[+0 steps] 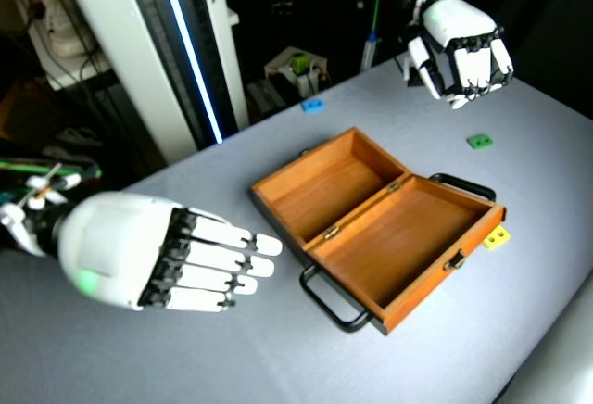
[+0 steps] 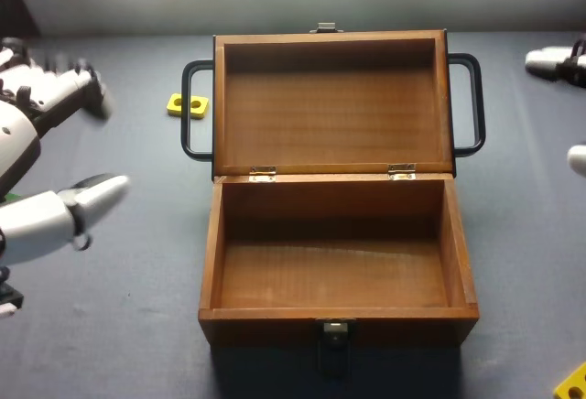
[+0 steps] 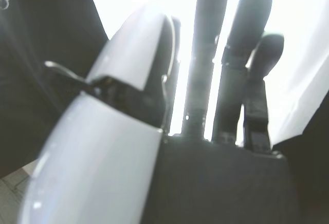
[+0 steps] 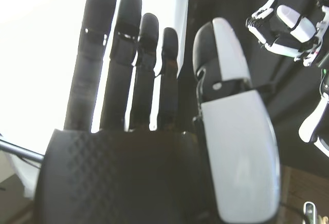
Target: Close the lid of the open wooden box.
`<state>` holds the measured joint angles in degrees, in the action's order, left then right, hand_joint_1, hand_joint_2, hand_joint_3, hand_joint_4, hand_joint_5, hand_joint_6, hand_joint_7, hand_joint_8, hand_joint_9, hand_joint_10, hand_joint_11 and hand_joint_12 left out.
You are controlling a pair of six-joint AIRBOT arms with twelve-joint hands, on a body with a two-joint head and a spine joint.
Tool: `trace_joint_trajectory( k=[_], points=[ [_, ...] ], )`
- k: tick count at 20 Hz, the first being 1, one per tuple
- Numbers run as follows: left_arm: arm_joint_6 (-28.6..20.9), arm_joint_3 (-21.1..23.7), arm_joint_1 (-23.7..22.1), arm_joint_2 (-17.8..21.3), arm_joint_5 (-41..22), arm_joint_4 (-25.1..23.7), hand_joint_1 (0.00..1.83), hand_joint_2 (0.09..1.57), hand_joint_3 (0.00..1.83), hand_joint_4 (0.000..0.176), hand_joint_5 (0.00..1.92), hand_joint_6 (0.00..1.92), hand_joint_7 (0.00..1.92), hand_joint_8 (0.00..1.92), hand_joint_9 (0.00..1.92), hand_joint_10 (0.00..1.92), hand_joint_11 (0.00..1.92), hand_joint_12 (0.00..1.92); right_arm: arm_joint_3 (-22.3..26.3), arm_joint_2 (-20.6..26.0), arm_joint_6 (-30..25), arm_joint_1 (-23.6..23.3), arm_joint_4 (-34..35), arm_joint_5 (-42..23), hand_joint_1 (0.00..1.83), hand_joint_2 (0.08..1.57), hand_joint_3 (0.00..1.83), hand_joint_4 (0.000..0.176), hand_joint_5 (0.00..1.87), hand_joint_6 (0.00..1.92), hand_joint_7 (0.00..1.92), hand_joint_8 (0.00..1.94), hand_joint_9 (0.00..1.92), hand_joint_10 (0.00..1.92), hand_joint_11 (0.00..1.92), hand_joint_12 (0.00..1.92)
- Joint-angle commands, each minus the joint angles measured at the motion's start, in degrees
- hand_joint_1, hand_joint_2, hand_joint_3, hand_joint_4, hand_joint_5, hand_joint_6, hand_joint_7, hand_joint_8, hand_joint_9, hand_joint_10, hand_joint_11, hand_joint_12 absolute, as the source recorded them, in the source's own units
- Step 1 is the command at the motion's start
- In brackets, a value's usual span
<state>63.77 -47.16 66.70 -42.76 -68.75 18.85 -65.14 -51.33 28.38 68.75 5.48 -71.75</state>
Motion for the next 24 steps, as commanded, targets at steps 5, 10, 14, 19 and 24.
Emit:
trace_joint_trajectory(
  k=[5, 10, 14, 19, 24],
  points=[
    [-0.2, -1.2, -1.2, -0.9, -5.0, 0.1, 0.0, 1.31, 0.0, 0.0, 0.04, 0.0, 0.04, 0.0, 0.06, 0.0, 0.0, 0.31, -0.8, -0.2, -0.3, -0.5, 1.1, -5.2, 0.3, 1.39, 0.0, 0.0, 0.24, 0.0, 0.22, 0.0, 0.14, 0.0, 0.1, 0.06],
    [-0.2, -5.1, -4.7, -3.2, 4.3, 0.2, 0.0, 1.3, 0.0, 0.0, 0.02, 0.01, 0.02, 0.01, 0.01, 0.0, 0.0, 0.09, -4.0, -1.6, -0.7, -2.7, 0.5, 2.6, 0.27, 1.41, 0.0, 0.0, 0.19, 0.0, 0.16, 0.0, 0.09, 0.0, 0.08, 0.03],
    [-0.2, -10.1, -9.9, -6.0, 14.5, 0.2, 0.0, 1.38, 0.02, 0.0, 0.02, 0.0, 0.03, 0.01, 0.02, 0.0, 0.0, 0.05, -9.0, -3.8, -4.0, -5.9, -2.9, 11.6, 0.12, 1.43, 0.01, 0.0, 0.19, 0.0, 0.16, 0.0, 0.09, 0.0, 0.07, 0.02],
    [-0.2, -15.2, -14.0, -8.9, 25.0, -0.8, 0.0, 1.28, 0.0, 0.0, 0.05, 0.0, 0.05, 0.0, 0.06, 0.0, 0.07, 0.03, -13.8, -6.5, -4.7, -11.0, -7.9, 21.9, 0.0, 1.43, 0.0, 0.0, 0.19, 0.0, 0.15, 0.0, 0.06, 0.0, 0.07, 0.01],
    [-0.1, -19.9, -17.0, -12.7, 32.5, -1.1, 0.0, 1.25, 0.0, 0.0, 0.0, 0.0, 0.0, 0.0, 0.02, 0.0, 0.04, 0.02, -16.8, -9.1, -5.9, -12.7, -10.7, 26.8, 0.0, 1.44, 0.0, 0.0, 0.17, 0.0, 0.14, 0.0, 0.04, 0.0, 0.06, 0.01]
  ],
)
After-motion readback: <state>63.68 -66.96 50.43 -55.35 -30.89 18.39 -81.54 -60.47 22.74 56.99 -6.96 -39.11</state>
